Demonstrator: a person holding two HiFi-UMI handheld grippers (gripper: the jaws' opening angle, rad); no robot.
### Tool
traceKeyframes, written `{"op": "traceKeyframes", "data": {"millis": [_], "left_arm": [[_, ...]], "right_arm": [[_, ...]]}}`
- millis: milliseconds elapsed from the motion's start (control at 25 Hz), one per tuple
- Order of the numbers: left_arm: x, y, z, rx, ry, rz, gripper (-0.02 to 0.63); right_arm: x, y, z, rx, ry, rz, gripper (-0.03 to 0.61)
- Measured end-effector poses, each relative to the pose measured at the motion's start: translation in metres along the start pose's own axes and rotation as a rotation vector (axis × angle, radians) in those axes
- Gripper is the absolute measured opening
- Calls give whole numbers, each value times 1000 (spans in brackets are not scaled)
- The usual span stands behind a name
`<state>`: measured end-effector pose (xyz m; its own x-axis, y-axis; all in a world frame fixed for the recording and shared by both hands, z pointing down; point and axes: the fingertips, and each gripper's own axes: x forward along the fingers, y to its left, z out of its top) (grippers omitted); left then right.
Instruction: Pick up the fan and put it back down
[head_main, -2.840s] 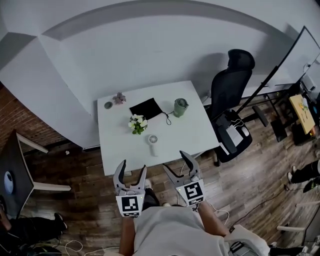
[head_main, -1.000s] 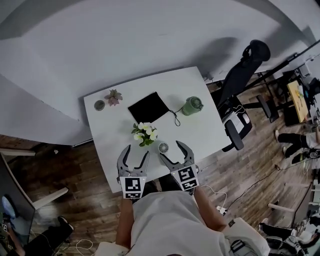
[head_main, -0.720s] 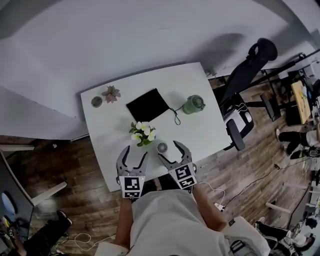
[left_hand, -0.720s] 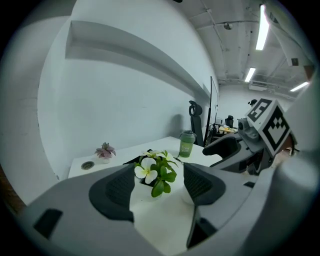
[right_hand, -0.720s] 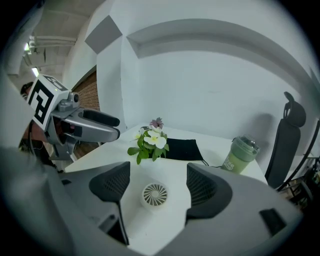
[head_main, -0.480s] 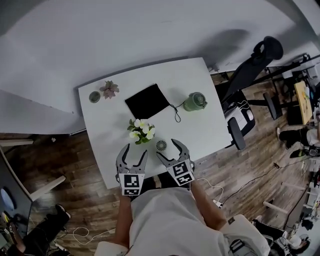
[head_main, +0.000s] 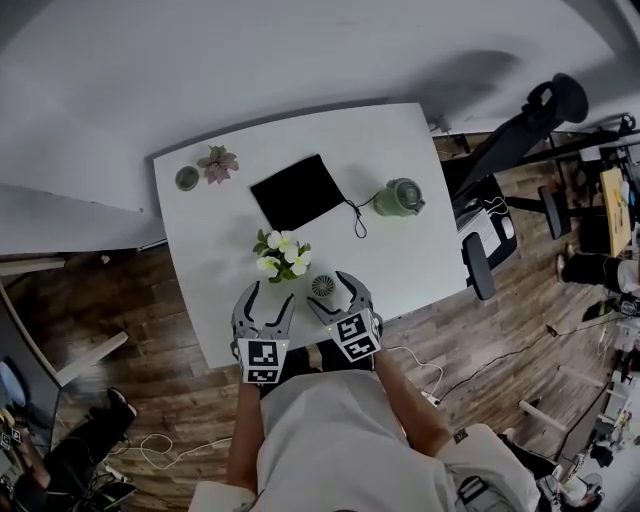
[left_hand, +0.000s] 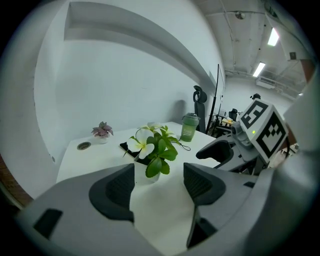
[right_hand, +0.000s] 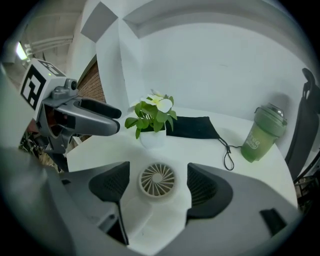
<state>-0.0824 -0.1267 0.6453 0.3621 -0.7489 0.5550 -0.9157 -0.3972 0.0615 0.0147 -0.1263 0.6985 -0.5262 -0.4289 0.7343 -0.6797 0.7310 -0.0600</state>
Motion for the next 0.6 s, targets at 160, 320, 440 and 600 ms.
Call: {"op": "traceKeyframes", "data": {"millis": [160,320,440,600], "left_arm": [[5,-1,-9,-8,28,0,304],[7,-2,-15,-17,44,4,304],[9,-3,-18,-23,53,4,304],[10,-4,-20,-27,61,4,304]], "right_arm": [[12,1,-3,7,3,24,370],[20,-1,-14,9,53,29,373],[24,-2,-16,18,62,37,373],[30,-2,-20,27,73,48,374]]}}
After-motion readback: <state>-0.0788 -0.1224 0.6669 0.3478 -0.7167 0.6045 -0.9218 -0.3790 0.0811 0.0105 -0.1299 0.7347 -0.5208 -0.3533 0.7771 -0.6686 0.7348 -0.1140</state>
